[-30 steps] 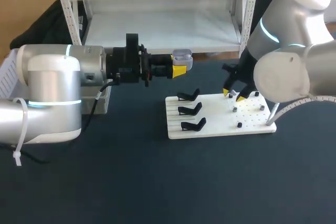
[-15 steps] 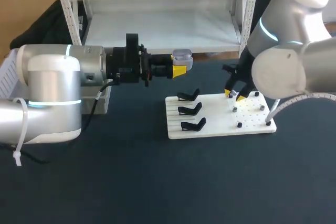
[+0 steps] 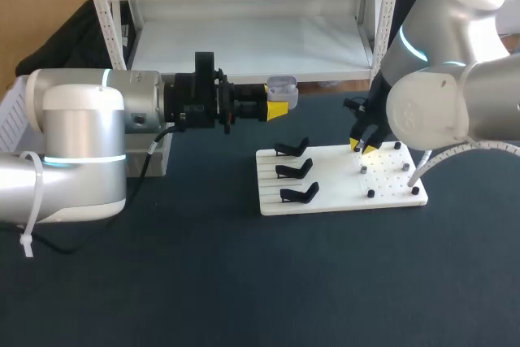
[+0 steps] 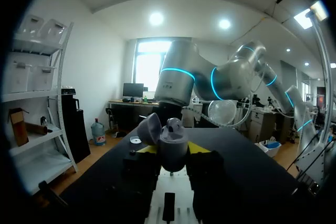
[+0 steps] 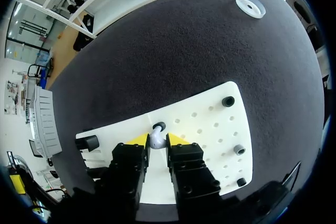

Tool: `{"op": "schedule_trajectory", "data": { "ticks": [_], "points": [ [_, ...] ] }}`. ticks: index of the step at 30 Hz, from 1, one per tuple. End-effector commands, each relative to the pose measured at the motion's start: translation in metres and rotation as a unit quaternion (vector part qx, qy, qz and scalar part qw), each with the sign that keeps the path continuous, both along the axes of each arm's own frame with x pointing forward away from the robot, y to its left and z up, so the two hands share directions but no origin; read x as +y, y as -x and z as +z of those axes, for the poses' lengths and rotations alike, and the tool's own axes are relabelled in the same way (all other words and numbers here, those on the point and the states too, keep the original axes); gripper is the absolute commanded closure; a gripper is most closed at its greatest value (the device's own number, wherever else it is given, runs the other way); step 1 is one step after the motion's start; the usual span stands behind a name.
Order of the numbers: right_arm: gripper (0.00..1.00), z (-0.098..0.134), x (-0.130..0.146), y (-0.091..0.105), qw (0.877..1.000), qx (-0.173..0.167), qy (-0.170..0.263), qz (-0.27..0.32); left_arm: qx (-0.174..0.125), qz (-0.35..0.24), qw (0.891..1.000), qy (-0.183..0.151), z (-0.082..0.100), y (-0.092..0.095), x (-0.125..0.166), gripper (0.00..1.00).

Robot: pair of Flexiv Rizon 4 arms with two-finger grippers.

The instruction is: Pick up each earbud case from the left stands, insert the matching earbuds, close the lid, and place the case in the box.

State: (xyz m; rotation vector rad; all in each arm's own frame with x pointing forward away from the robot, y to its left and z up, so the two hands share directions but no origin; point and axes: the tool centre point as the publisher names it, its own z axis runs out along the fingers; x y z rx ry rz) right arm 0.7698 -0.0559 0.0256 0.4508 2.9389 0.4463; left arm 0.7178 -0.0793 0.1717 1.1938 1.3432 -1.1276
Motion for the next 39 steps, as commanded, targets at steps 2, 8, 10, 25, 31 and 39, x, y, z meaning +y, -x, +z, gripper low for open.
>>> {"op": "schedule_trajectory", "data": {
  "ticks": [2, 8, 10, 25, 31, 39],
  "points": [
    [1.0, 0.009, 0.0, 0.004, 1.0, 0.006, 0.0, -0.011, 0.0, -0.001, 1.0, 0.0, 0.0, -0.002, -0.001, 1.0],
    [1.0, 0.045, -0.001, 0.021, 1.0, 0.005, -0.009, -0.027, 0.0, -0.001, 1.0, 0.0, 0.0, -0.002, -0.001, 1.0],
    [1.0, 0.06, 0.0, 0.029, 0.999, 0.01, -0.004, -0.03, 0.0, -0.001, 1.0, 0.0, 0.0, -0.002, -0.001, 1.0],
    [1.0, 0.173, 0.029, 0.125, 0.991, 0.086, 0.041, 0.09, 0.0, -0.001, 1.0, 0.0, 0.0, -0.002, -0.001, 1.0],
    [1.0, 0.211, 0.059, 0.142, 0.989, 0.057, 0.026, 0.135, 0.0, -0.001, 1.0, 0.0, 0.0, -0.002, -0.001, 1.0],
    [1.0, 0.23, 0.103, 0.135, 0.979, 0.016, 0.034, 0.202, 0.0, -0.001, 1.0, 0.0, 0.0, -0.002, -0.001, 1.0]
  ]
}}
